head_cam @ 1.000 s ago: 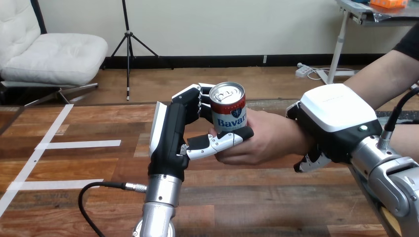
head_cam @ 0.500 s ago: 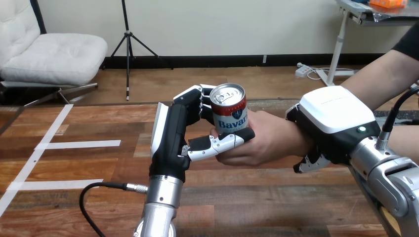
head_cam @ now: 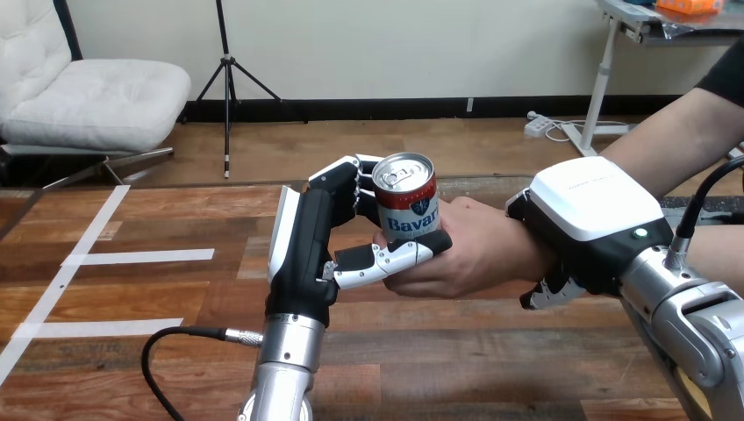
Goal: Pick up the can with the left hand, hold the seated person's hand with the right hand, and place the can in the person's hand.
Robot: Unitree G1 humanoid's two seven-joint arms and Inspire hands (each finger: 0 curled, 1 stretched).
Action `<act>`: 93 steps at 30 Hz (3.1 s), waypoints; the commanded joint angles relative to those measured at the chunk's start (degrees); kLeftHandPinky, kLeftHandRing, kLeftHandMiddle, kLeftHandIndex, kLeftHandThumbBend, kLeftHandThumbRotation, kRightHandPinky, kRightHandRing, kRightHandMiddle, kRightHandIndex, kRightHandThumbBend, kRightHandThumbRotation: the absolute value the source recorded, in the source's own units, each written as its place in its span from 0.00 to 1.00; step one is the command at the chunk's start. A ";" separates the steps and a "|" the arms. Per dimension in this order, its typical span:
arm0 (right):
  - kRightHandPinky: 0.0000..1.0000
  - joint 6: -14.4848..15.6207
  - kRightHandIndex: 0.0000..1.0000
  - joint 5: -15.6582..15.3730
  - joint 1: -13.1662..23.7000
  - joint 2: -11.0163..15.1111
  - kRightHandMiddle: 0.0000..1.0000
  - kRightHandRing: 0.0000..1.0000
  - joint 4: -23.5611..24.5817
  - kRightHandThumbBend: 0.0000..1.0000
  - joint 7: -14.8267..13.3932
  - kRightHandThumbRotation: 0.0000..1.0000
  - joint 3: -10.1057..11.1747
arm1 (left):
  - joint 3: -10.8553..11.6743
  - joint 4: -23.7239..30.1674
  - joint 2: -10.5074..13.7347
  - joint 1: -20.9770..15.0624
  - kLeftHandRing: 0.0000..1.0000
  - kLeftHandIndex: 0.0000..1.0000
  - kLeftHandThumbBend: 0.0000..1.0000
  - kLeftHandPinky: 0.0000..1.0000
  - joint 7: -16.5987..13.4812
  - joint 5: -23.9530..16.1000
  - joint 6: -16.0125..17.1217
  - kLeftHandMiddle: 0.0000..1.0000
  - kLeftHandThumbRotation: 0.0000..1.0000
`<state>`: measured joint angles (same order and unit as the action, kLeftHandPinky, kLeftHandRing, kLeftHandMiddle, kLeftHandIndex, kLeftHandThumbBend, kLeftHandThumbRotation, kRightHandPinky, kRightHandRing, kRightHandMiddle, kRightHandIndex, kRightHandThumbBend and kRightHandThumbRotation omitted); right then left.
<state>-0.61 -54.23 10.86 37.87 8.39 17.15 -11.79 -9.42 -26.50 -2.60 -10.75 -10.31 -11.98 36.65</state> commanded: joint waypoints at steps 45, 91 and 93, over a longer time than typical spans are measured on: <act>0.38 -0.98 0.62 0.36 2.99 -0.47 0.56 0.49 -4.76 0.77 -2.00 0.00 -0.41 | -2.97 9.55 3.41 -0.84 0.99 0.99 0.85 0.98 12.72 -1.19 -9.60 0.99 0.38; 0.74 -0.03 0.78 -0.55 2.34 0.21 0.80 0.79 -3.76 0.83 -0.67 0.00 -0.64 | -2.64 10.33 4.23 -0.59 1.00 1.00 0.90 1.00 13.01 -2.28 -10.48 1.00 0.47; 0.74 0.10 0.79 -0.71 2.30 0.26 0.81 0.80 -3.65 0.83 -0.44 0.00 -0.67 | -2.64 10.29 4.23 -0.58 1.00 1.00 0.90 1.00 12.90 -2.37 -10.41 1.00 0.47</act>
<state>-1.26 -54.42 10.86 37.90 4.16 16.44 -12.38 -12.27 -19.47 1.41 -8.99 2.94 -14.21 26.11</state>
